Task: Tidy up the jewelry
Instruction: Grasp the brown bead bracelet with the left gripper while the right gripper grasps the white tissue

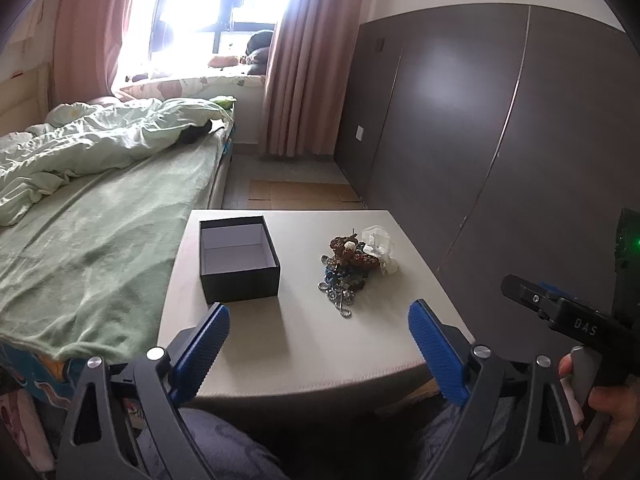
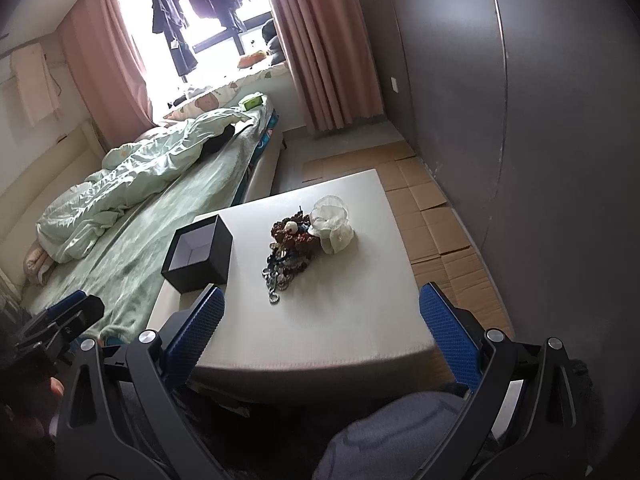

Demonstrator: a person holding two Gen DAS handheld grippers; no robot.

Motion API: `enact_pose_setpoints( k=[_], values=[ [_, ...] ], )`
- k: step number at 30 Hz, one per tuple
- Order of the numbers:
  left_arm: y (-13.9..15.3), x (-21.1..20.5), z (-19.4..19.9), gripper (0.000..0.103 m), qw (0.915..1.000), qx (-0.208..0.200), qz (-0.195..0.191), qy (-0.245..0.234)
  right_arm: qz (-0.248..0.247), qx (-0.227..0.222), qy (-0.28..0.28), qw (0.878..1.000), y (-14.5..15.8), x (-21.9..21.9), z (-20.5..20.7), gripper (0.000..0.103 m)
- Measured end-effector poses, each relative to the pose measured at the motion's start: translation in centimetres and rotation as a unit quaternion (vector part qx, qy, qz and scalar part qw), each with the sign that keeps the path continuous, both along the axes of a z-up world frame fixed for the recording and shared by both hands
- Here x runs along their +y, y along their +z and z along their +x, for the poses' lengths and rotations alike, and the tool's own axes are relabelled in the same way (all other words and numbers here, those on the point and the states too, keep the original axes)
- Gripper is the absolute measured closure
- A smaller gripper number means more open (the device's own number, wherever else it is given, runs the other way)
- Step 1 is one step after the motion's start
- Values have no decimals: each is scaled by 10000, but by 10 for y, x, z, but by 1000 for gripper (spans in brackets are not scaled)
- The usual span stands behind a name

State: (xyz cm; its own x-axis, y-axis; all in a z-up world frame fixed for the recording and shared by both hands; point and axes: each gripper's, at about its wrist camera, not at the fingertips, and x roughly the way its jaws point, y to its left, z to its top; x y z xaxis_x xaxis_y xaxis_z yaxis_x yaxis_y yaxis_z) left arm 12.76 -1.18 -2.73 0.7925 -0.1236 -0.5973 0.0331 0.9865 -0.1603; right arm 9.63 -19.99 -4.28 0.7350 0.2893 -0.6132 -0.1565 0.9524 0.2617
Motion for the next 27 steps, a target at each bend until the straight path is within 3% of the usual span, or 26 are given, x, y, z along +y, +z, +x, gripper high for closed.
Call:
enact_pose_setpoints(
  k=[10, 21, 27],
  values=[
    [-18, -2, 66, 29, 9986, 328, -227, -338, 424, 465, -46, 9980, -27, -6, 62, 24],
    [-36, -2, 131, 37, 9960, 630, -499, -383, 1068, 957, -48, 9897, -45, -2, 140, 25],
    [-44, -4, 164, 40, 9938, 820, -629, -416, 1179, 1216, -166, 9854, -48, 2, 180, 25]
  ],
)
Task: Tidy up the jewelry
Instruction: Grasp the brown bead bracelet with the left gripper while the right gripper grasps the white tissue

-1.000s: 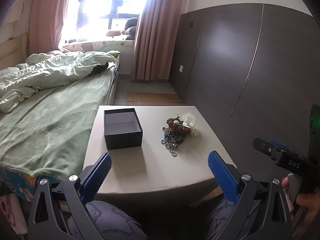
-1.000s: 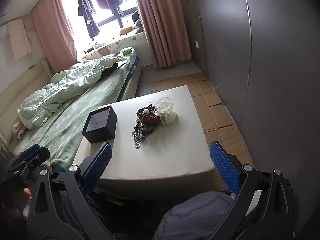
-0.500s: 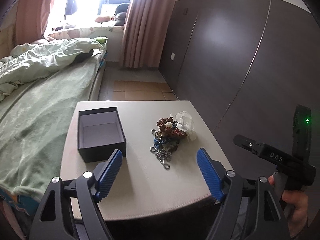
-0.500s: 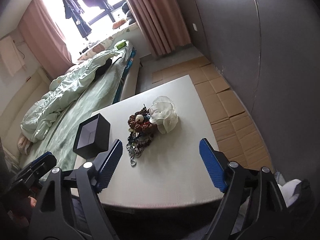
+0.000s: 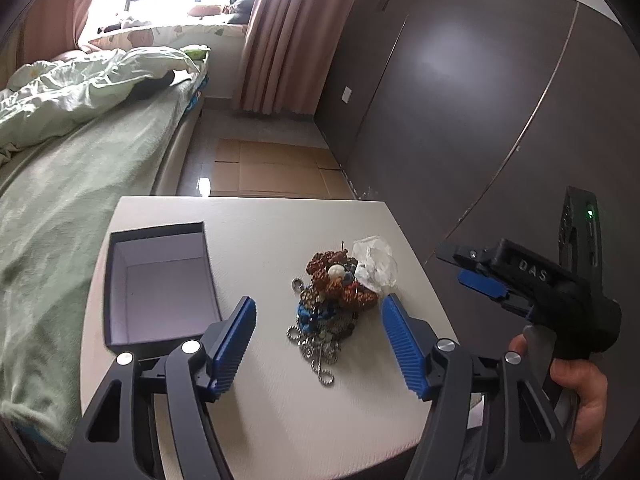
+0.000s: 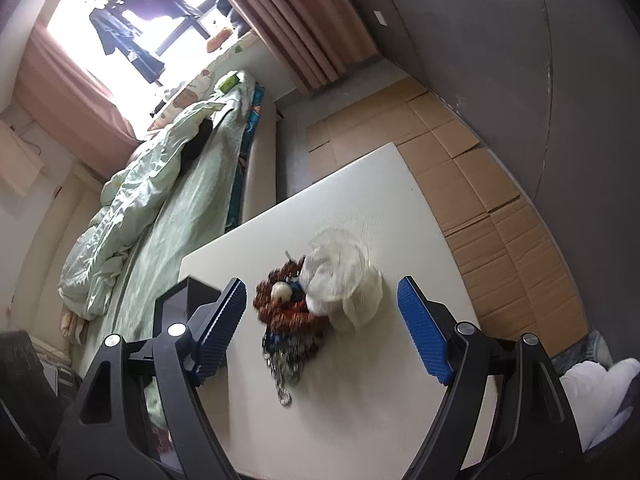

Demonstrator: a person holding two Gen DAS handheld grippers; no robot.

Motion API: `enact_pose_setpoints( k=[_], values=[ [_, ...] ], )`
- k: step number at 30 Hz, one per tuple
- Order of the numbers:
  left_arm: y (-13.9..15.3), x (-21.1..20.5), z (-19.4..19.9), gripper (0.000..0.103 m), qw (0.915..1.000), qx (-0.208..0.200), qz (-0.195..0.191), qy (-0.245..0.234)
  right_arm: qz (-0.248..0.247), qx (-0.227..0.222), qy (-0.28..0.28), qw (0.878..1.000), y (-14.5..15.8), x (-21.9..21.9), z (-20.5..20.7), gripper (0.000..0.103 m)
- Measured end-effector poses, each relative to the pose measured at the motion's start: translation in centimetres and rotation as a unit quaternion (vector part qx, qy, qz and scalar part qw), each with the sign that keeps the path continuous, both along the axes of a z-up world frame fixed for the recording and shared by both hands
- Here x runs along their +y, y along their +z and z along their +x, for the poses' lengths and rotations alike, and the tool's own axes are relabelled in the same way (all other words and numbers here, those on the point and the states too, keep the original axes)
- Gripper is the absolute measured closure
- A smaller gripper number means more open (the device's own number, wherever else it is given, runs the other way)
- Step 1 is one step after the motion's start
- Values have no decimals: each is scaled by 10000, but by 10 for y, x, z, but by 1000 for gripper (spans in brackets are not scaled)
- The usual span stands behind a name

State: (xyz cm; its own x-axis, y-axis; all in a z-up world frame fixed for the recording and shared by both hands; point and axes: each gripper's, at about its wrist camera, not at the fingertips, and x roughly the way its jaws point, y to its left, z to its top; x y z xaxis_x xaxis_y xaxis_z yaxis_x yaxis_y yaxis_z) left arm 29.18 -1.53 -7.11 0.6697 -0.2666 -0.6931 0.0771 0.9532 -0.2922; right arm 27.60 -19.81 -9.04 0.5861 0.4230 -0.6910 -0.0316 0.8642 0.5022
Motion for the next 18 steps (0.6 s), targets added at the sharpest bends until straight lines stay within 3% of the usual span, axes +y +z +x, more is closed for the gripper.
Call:
enact_pose_setpoints(
  k=[9, 13, 14, 18],
  values=[
    [-16, -12, 48, 41, 9994, 344, -16, 44, -123, 283, -52, 9995, -9, 10, 41, 25],
    [-33, -19, 66, 42, 9985, 551, 23, 43, 51, 508, -27, 9987, -32, 11, 49, 29],
    [-40, -19, 71, 42, 9979, 647, -39, 59, 231, 687, -34, 9974, -40, 10, 52, 35],
    [-62, -16, 88, 49, 9945, 958, -384, 180, 521, 1081, -71, 9927, -59, 11, 62, 35]
  ],
)
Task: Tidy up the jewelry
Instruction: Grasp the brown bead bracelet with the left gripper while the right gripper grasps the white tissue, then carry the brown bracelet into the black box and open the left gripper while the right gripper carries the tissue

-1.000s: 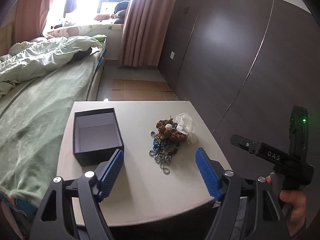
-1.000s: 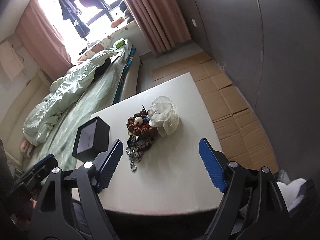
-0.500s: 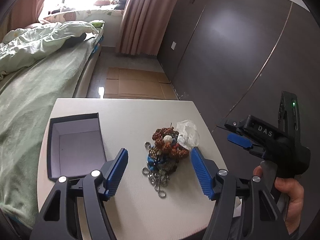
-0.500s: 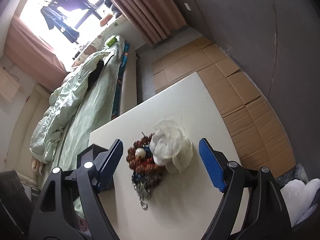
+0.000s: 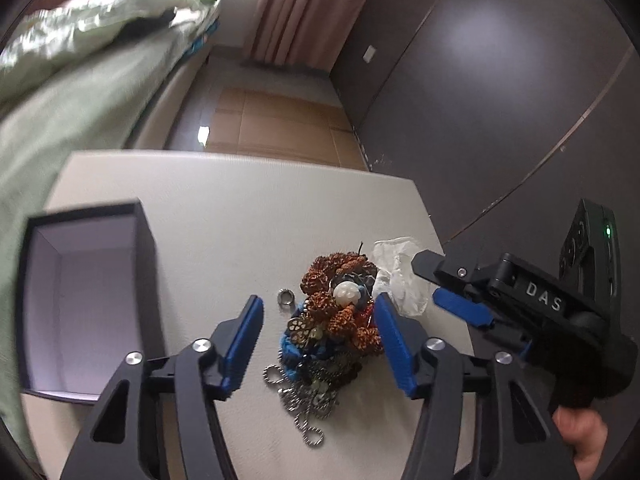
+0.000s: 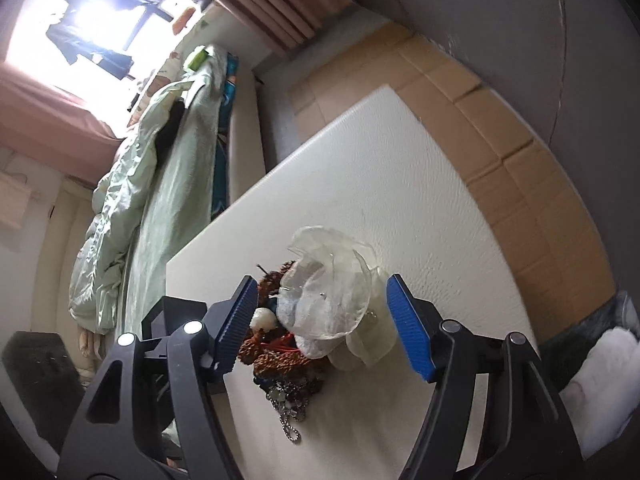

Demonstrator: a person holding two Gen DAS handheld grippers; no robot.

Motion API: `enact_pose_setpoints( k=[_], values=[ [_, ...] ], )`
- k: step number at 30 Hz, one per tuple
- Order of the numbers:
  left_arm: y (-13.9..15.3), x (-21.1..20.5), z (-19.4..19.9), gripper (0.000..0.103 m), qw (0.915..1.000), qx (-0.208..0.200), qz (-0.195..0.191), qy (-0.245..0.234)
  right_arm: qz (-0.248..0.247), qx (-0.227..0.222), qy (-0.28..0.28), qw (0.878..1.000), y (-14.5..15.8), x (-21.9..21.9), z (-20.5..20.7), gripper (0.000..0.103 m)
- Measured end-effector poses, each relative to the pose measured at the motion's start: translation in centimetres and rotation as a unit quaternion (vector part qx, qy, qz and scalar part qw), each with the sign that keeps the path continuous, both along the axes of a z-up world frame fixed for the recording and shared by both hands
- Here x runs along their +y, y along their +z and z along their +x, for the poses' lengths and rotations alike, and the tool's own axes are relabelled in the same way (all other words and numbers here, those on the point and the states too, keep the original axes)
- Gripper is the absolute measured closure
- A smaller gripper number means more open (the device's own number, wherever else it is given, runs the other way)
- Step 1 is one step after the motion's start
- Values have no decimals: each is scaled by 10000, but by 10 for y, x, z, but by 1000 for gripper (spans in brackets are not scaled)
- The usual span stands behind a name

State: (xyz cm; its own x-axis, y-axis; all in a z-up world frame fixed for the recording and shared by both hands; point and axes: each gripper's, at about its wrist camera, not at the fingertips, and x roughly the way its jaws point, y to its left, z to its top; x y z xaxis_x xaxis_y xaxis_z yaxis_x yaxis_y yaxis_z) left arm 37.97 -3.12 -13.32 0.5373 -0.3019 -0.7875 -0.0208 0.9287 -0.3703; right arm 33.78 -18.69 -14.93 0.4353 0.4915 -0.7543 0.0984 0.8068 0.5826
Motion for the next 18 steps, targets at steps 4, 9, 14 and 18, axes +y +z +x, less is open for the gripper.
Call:
enact_pose_setpoints(
  k=[4, 9, 14, 18],
  values=[
    [-14, -3, 10, 49, 9999, 155, -72, 21, 215, 277, -132, 9993, -13, -6, 5, 43],
    [-26, -12, 24, 71, 9992, 365, -115, -82, 563, 641, -291, 9959, -32, -17, 7, 90],
    [-12, -15, 23, 78, 9997, 191, -108, -124, 678, 292, -298, 9968, -17, -25, 1, 94],
    [9, -19, 16, 80, 9997, -25, -40, -234, 773, -64, -301, 9965, 1, -27, -7, 94]
  ],
)
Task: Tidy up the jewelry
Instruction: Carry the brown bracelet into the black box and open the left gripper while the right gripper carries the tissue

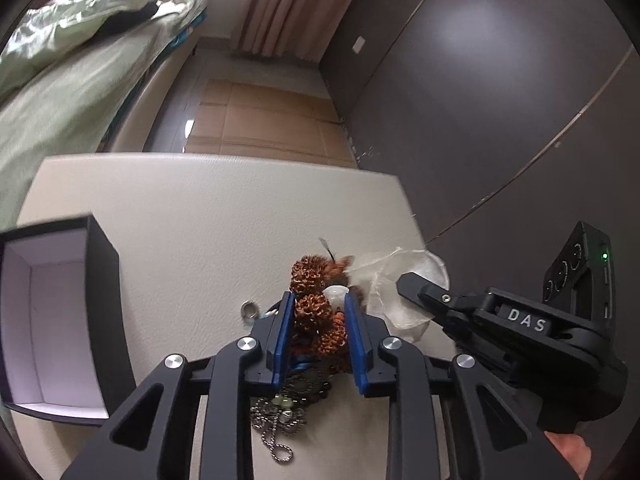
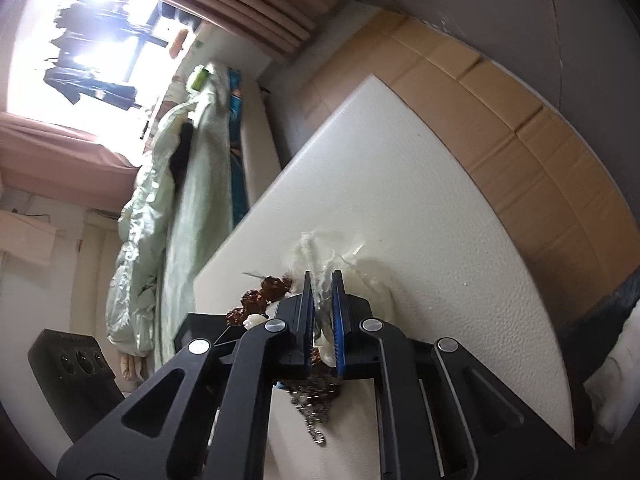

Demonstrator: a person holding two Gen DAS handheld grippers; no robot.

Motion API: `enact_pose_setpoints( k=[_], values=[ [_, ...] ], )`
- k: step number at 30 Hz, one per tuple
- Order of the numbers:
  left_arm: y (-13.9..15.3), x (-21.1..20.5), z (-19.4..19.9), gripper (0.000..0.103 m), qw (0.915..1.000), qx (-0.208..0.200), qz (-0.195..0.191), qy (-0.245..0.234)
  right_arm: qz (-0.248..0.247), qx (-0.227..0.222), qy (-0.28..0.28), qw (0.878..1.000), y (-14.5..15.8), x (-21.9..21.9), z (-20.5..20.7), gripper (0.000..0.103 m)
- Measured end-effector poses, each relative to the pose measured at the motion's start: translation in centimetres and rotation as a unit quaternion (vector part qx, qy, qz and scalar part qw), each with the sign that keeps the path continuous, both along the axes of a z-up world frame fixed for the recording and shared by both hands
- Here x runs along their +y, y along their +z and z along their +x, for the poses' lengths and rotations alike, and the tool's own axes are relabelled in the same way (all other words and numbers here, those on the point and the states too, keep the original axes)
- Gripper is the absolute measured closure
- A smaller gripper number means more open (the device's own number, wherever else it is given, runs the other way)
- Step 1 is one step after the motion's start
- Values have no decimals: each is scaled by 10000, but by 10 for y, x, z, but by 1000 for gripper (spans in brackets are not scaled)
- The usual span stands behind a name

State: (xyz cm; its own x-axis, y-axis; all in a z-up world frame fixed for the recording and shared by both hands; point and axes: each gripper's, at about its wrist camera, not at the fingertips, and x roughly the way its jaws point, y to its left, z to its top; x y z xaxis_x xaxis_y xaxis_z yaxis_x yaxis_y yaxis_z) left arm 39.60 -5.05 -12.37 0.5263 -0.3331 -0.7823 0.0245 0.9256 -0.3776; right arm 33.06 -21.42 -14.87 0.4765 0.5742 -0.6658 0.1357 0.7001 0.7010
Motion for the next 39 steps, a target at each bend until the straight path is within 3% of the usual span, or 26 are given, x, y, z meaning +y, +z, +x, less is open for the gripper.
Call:
enact_pose_setpoints(
  k=[11, 12, 23, 32, 39],
  values=[
    [61, -8, -15, 81, 9977, -621, 181, -213, 241, -792, -167, 9964, 39, -4, -14, 94],
    [68, -5, -17, 87, 9972, -693, 199, -207, 259, -836, -172, 9960, 41, -4, -15, 94],
    [112, 37, -40, 87, 9929, -1089, 474, 54, 505, -1276, 246, 9902, 61, 29, -20, 94],
    [115, 96, -58, 87, 9918, -1038, 557, 500, 582, -1378, 733, 9860, 69, 83, -19, 94],
    [88, 139, -63, 87, 9922, -752, 562, 822, 509, -1344, 995, 9846, 68, 120, -22, 94]
  ],
)
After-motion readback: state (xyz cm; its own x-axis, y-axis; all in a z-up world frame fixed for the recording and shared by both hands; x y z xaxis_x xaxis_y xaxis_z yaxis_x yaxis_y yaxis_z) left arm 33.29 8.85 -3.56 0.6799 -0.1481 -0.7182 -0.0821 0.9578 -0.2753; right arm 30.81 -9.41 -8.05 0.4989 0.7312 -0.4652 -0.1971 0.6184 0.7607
